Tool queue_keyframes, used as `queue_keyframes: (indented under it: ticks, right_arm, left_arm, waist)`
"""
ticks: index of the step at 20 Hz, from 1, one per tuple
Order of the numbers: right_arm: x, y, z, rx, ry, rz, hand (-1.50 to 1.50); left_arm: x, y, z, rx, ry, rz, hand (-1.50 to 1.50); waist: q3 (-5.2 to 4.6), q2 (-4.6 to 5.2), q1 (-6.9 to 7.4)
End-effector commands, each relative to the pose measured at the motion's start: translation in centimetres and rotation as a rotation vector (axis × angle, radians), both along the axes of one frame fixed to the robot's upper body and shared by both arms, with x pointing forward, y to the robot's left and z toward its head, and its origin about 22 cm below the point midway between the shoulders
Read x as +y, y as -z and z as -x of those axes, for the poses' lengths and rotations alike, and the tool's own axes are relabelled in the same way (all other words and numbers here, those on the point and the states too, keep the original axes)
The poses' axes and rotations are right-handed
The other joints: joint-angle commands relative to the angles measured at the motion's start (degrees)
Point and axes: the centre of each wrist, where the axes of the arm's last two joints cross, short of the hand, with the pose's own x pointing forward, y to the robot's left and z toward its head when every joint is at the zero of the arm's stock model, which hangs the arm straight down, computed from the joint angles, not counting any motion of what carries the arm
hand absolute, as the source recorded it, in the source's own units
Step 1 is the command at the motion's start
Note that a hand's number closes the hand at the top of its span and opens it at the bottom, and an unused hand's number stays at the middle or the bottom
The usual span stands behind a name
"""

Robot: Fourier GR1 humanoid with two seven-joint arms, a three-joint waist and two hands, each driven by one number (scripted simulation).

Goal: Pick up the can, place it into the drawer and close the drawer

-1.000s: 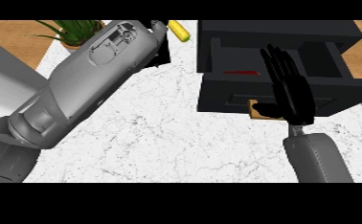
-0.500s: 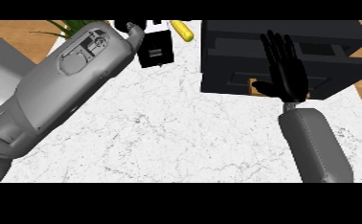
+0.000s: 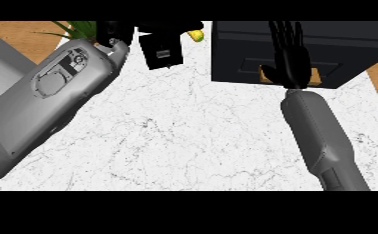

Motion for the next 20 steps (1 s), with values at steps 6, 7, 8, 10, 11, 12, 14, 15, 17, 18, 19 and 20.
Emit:
queue_keyframes:
  ticks: [6,7,8,10,11,12,14,15,17,18,19,20]
  right_arm:
    - [1.1,-4.1,-4.1,-0.013,0.023,-0.002,-1.5]
    - [0.3,-3.8,-4.0,-0.005,0.029,-0.006,-1.5]
    - [1.4,-3.9,-4.3,-0.018,0.005,-0.001,-1.5]
    - [1.6,-4.8,-4.8,-0.013,0.035,-0.016,-1.5]
    - [0.8,-5.4,-5.0,-0.013,0.036,-0.002,-1.5]
    - [2.2,-6.4,-5.5,-0.018,0.037,-0.008,-1.5]
    - [1.7,-4.6,-4.9,-0.004,0.042,0.0,-1.5]
    - [0.9,-4.5,-4.8,-0.009,0.059,-0.01,-1.5]
    - [2.7,-7.1,-5.9,-0.019,0.017,-0.013,-1.5]
    - [1.9,-7.8,-6.1,-0.033,0.027,-0.019,-1.5]
    - [2.0,-6.6,-5.7,-0.022,0.038,-0.04,-1.5]
    - [2.0,-7.6,-6.1,-0.026,0.019,-0.039,-1.5]
  left_arm:
    - [1.5,3.5,2.4,0.001,0.022,0.001,-1.5]
    - [1.8,2.7,2.4,0.022,0.019,-0.013,-1.5]
    - [1.5,1.7,1.9,0.012,0.009,-0.003,-1.5]
    - [2.5,3.5,2.4,0.012,0.007,-0.007,-1.5]
    - [3.0,2.6,2.6,-0.005,0.016,-0.027,-1.5]
    - [2.1,3.3,3.1,0.012,0.029,-0.007,-1.5]
    - [3.1,3.2,2.8,0.022,0.024,-0.007,-1.5]
    - [3.2,3.6,3.6,0.016,0.032,-0.004,-1.5]
    - [3.4,3.2,2.5,0.013,0.015,-0.01,-1.5]
    - [3.6,4.0,2.7,0.019,0.014,-0.012,-1.5]
    - [3.3,3.2,3.1,0.013,0.034,-0.016,-1.5]
    - [3.4,5.6,3.9,0.019,0.026,-0.022,-1.5]
  waist:
    - [0.58,1.44,1.51]
    - [0.64,1.47,1.56]
    - [0.66,1.63,1.24]
    - [0.61,1.82,1.58]
    - [0.63,1.66,1.66]
    - [0.61,1.77,2.13]
    - [0.64,2.03,1.89]
    - [0.65,1.96,2.52]
    - [0.62,2.16,1.19]
    - [0.62,2.13,1.11]
    - [0.69,2.32,2.2]
    - [0.63,1.98,1.78]
